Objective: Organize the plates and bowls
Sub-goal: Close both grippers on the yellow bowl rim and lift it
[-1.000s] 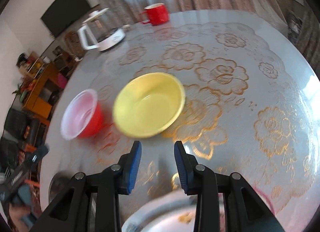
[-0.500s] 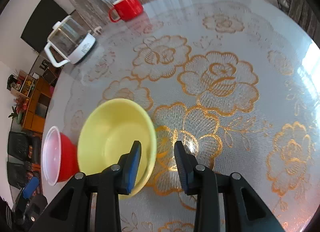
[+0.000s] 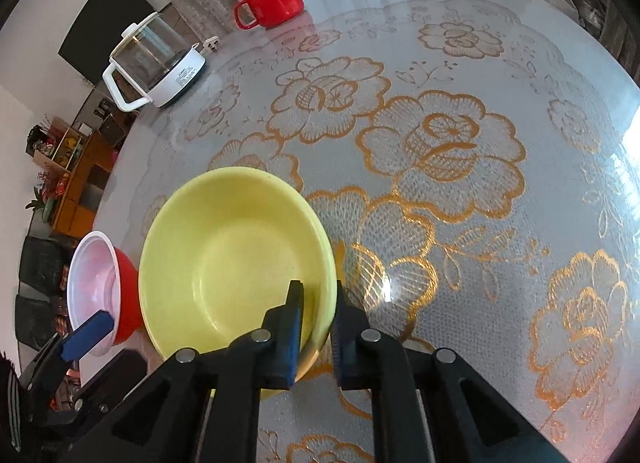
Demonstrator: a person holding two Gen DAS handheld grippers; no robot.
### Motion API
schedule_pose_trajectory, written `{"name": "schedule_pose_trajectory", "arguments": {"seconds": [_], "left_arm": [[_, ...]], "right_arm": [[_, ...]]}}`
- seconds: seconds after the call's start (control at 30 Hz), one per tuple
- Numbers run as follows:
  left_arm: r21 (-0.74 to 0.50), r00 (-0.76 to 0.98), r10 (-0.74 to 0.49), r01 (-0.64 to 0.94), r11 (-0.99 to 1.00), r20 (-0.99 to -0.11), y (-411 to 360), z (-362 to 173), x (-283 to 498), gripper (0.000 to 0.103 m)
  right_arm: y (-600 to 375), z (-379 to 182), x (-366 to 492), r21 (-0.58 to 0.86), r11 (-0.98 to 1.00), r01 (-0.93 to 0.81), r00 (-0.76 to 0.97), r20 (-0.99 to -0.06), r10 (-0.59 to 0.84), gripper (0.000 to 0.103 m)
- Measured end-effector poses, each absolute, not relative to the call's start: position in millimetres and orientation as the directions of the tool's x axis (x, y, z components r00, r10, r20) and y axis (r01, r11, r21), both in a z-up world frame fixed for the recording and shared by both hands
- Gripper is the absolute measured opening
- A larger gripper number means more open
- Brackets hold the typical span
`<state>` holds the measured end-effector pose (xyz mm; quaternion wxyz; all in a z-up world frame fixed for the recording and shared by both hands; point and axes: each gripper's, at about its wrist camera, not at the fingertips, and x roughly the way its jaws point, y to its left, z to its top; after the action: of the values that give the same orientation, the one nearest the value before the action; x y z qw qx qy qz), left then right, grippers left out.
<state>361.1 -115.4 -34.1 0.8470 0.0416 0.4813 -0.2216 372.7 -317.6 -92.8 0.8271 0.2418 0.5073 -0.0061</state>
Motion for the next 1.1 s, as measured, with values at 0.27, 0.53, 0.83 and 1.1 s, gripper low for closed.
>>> {"name": "schedule_pose_trajectory", "arguments": {"seconds": [0.27,0.53,0.83,1.1], "left_arm": [[-0.132,0.433,-0.335,0.435,0.891,-0.837,-136,-39,364,0.074],[-0.117,0.42,-0.327,0.453,0.884,-0.846,-146,-48,371,0.055],[-0.12,0.385,-0.326,0.472,0.874,-0.863,-155,-57,376,0.03],[-0.095,0.391,-0.315,0.489,0.867,-0.865,-158,-57,372,0.021]], "right_arm": [[-320,-91,364,0.395,0.884,0.25,0.483,-0.842,0.239,0.011],[-322,-90,361,0.39,0.888,0.244,0.478,-0.845,0.241,0.011],[-324,-90,358,0.384,0.891,0.244,0.475,-0.848,0.235,0.008],[-320,-89,359,0.381,0.887,0.259,0.472,-0.852,0.228,0.01]]}}
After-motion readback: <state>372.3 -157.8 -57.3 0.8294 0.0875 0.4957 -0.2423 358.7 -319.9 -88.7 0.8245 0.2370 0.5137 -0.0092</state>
